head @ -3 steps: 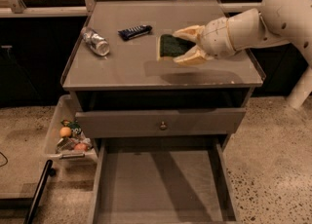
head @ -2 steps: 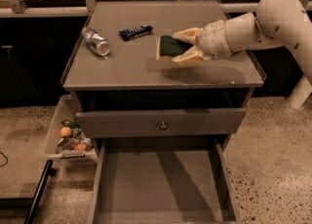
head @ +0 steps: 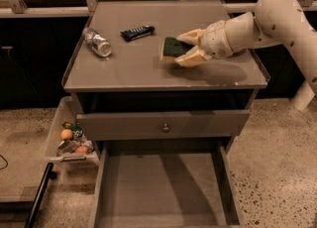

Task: Pick sponge from middle drawer and place on counter

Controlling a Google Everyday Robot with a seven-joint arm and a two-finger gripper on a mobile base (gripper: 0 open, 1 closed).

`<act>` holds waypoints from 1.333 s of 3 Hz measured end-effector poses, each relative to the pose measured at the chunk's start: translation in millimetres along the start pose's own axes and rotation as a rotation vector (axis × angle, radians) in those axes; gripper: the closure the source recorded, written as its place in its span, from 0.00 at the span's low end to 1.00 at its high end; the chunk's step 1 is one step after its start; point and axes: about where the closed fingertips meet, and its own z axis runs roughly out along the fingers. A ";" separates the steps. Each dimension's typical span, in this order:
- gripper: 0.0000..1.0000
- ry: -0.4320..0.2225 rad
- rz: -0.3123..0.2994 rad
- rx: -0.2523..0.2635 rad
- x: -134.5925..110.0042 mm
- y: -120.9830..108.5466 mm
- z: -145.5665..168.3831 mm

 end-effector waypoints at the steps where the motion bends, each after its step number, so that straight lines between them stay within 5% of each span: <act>1: 1.00 0.053 0.039 0.004 8.6 -3.6 -2.2; 4: 0.35 0.054 0.043 0.004 9.3 -3.5 -2.0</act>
Offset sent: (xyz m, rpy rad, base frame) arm 0.0038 -0.0062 -0.0035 -0.0309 0.0293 -0.0365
